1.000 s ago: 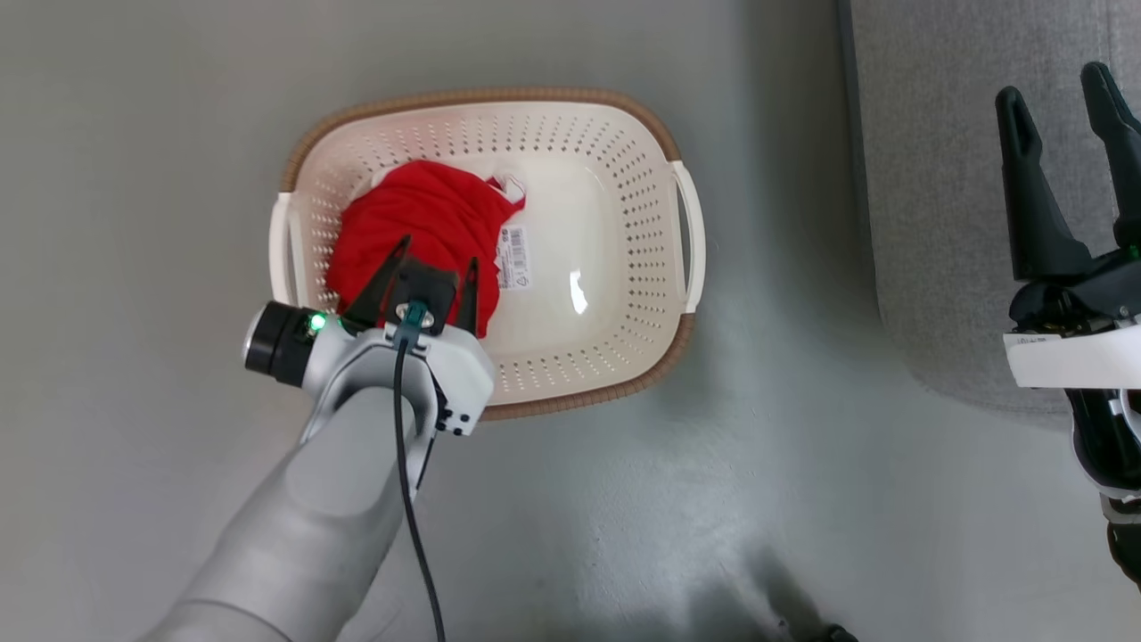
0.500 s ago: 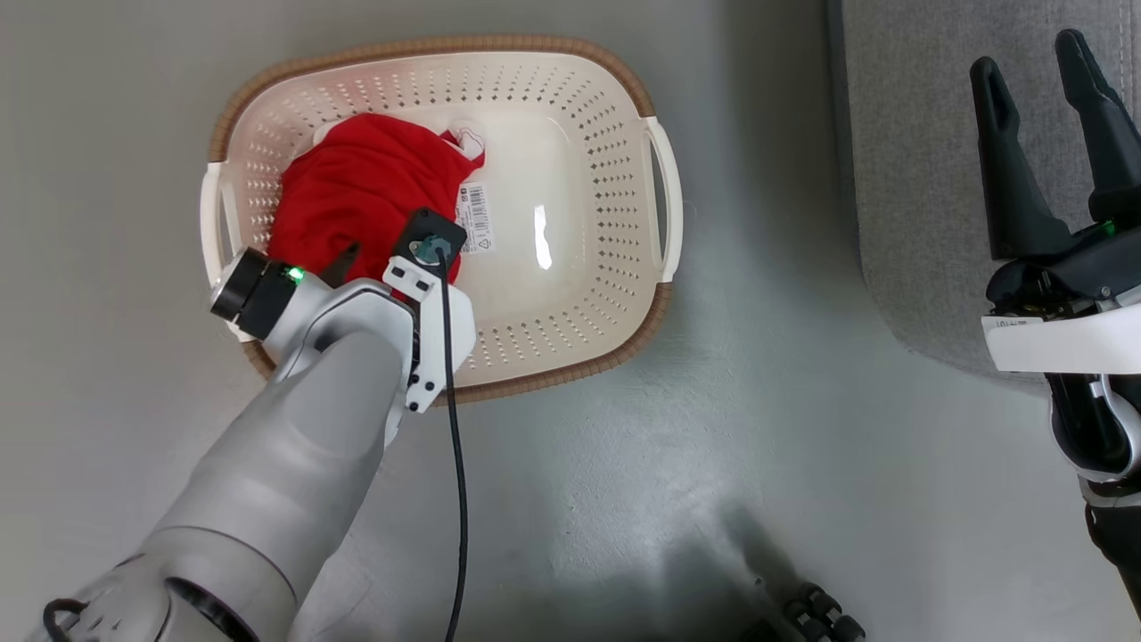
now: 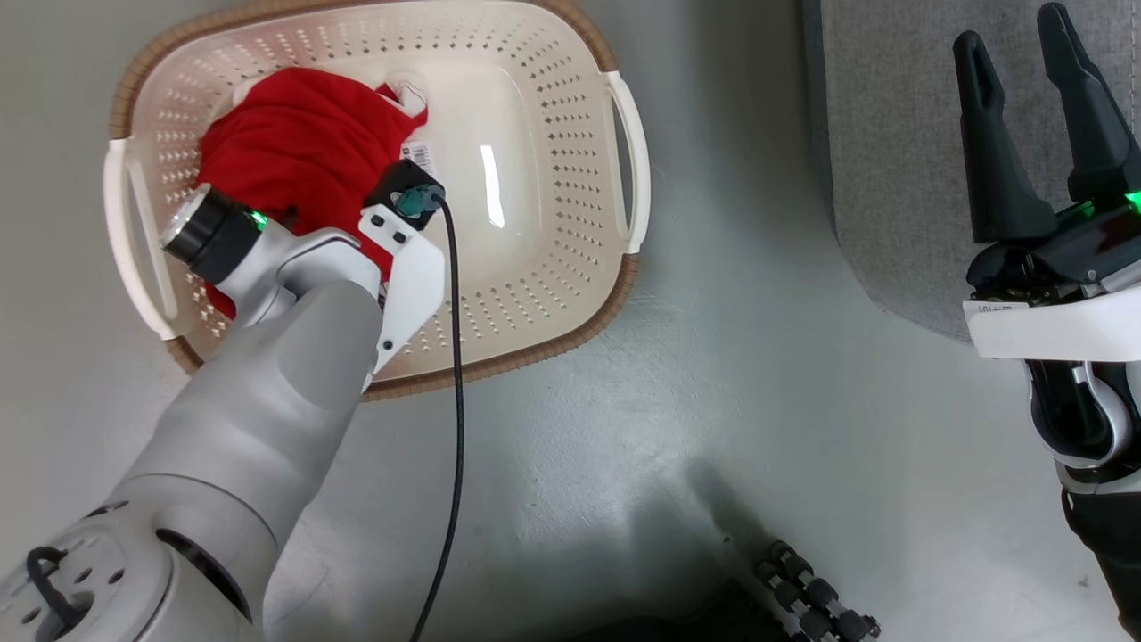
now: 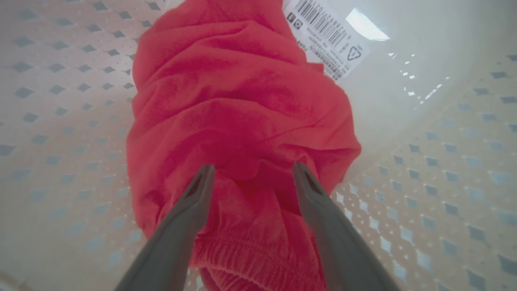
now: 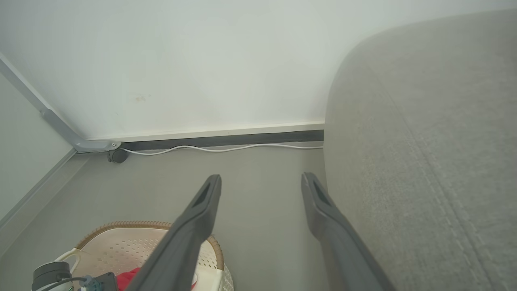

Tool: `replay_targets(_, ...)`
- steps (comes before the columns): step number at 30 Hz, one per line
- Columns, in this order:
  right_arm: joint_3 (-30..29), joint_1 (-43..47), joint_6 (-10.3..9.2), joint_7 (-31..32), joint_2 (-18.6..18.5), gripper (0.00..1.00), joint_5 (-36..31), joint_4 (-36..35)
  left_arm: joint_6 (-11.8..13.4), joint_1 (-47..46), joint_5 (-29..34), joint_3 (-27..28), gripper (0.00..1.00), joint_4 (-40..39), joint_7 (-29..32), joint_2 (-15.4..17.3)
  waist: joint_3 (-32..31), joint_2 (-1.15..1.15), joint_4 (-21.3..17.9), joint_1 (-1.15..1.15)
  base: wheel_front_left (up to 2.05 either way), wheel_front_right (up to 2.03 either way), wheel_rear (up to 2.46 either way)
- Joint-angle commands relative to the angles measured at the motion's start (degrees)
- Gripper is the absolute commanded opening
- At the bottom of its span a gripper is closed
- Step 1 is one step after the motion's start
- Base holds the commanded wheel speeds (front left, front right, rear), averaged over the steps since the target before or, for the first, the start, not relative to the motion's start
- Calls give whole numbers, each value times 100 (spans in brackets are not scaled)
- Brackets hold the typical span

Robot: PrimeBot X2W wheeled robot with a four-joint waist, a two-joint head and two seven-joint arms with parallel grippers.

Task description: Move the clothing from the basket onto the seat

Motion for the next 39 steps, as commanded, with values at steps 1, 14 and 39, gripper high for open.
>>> replay_targets(1,75,127,22,-33,-38,100,83,-171,-2,-130,95,-25,100,5,61,51,126,0,-96,0,0,0,0)
replay_targets(14,114,-20,22,-33,129,100,197,-271,1,-391,218,-253,100,127,371,389,549,0,-376,0,0,0,0)
replay_targets(39,-78,17,22,-33,30,100,115,-47,-22,8,-254,-75,0,144,-889,349,-200,0,-86,0,0,0,0)
